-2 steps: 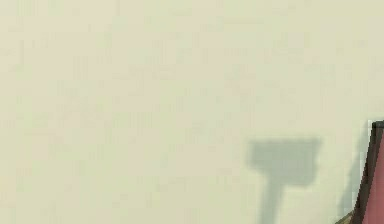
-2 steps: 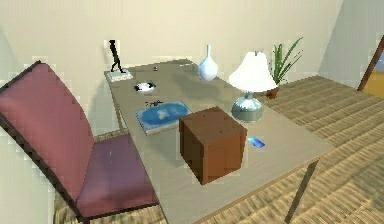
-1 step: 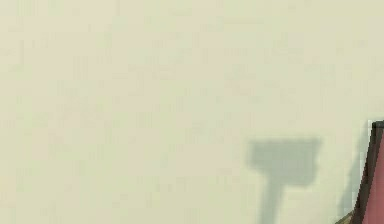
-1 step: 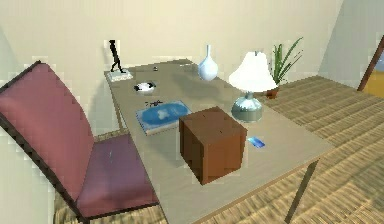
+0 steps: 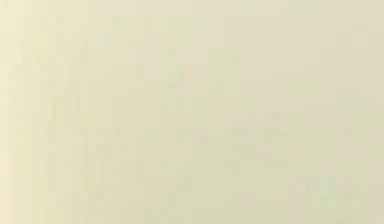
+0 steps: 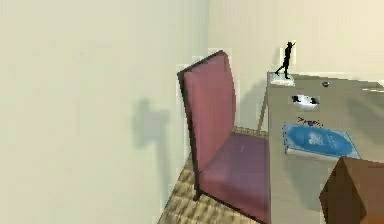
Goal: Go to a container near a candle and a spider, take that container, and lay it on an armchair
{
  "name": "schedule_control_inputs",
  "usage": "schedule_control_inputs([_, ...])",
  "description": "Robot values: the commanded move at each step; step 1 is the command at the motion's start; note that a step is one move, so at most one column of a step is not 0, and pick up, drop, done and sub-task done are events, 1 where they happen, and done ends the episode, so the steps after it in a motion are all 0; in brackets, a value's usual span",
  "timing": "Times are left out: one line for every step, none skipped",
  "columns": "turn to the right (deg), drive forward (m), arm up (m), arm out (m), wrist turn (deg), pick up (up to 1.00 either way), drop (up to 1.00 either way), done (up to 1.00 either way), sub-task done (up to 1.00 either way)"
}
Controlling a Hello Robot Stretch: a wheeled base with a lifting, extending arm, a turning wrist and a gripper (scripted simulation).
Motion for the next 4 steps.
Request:
schedule_control_inputs([-45.0, 0.00, 0.00, 0.00, 0.0, 0.00, 0.00, 0.00, 0.00])
schedule_control_inputs([-45.0, 0.00, 0.00, 0.00, 0.0, 0.00, 0.00, 0.00, 0.00])
schedule_control_inputs([-45.0, 0.00, 0.00, 0.00, 0.0, 0.00, 0.00, 0.00, 0.00])
schedule_control_inputs([-33.0, 0.00, 0.00, 0.00, 0.0, 0.00, 0.00, 0.00, 0.00])
